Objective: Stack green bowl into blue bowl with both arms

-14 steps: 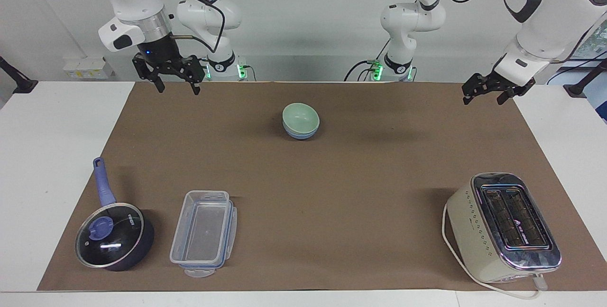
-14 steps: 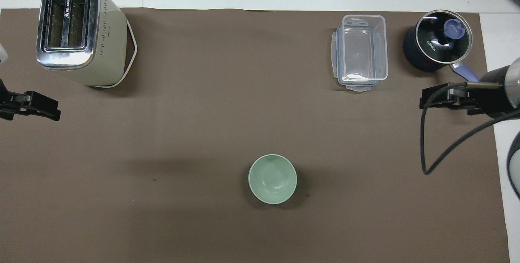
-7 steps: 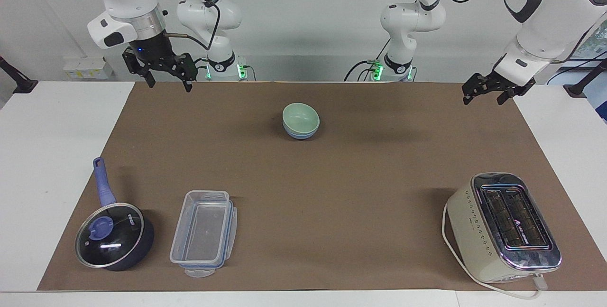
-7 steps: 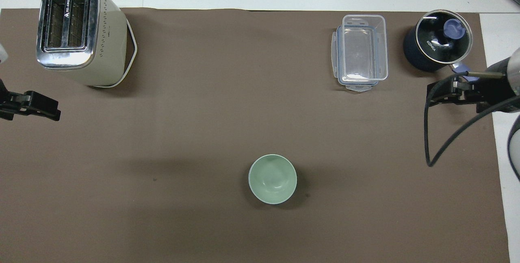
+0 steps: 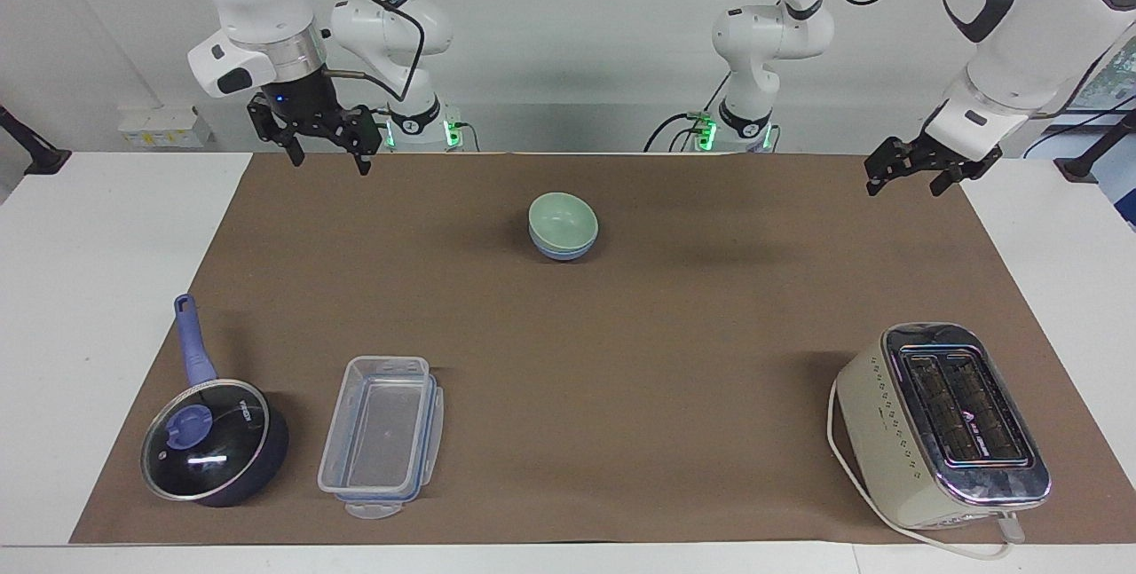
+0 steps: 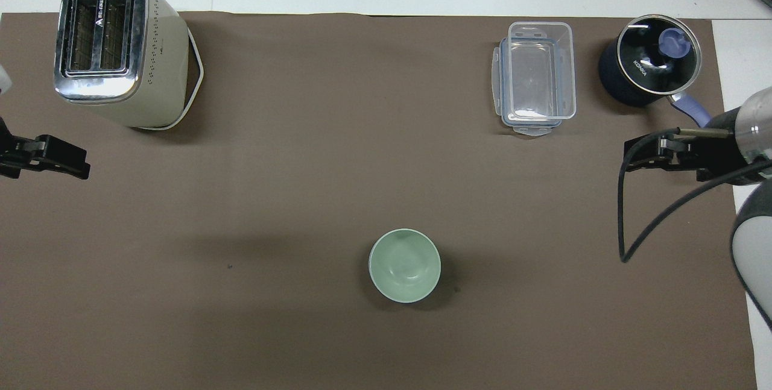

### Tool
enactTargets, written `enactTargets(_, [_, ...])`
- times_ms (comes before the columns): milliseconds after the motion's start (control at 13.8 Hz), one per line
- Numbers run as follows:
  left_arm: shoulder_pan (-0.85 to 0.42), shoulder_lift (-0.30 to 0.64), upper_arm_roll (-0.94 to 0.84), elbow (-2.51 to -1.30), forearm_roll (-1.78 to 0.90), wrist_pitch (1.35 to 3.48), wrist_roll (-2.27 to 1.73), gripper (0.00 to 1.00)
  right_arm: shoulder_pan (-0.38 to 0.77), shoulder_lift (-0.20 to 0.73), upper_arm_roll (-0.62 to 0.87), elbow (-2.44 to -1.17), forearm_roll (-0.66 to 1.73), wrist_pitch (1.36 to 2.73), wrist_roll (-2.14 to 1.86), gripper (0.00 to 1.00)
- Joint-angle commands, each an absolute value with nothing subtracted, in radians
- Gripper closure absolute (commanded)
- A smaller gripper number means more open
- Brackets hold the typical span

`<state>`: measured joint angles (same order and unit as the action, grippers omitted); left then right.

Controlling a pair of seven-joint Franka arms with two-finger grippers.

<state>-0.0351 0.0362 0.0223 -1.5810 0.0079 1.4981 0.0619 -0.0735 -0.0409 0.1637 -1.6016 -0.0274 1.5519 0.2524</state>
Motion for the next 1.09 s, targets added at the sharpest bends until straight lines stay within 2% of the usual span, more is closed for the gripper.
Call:
enactTargets(0, [-0.029, 0.04, 0.018, -1.569, 0.021, 1.488, 0.066, 0.0, -0.091, -0.063, 0.169, -1.631, -0.009, 1.578, 0.268, 0.0])
enactTargets(1014, [-0.029, 0.04, 0.018, -1.569, 0.021, 1.488, 0.066, 0.0, -0.104, -0.034, 0.164, -1.595, 0.005, 1.565, 0.284, 0.0])
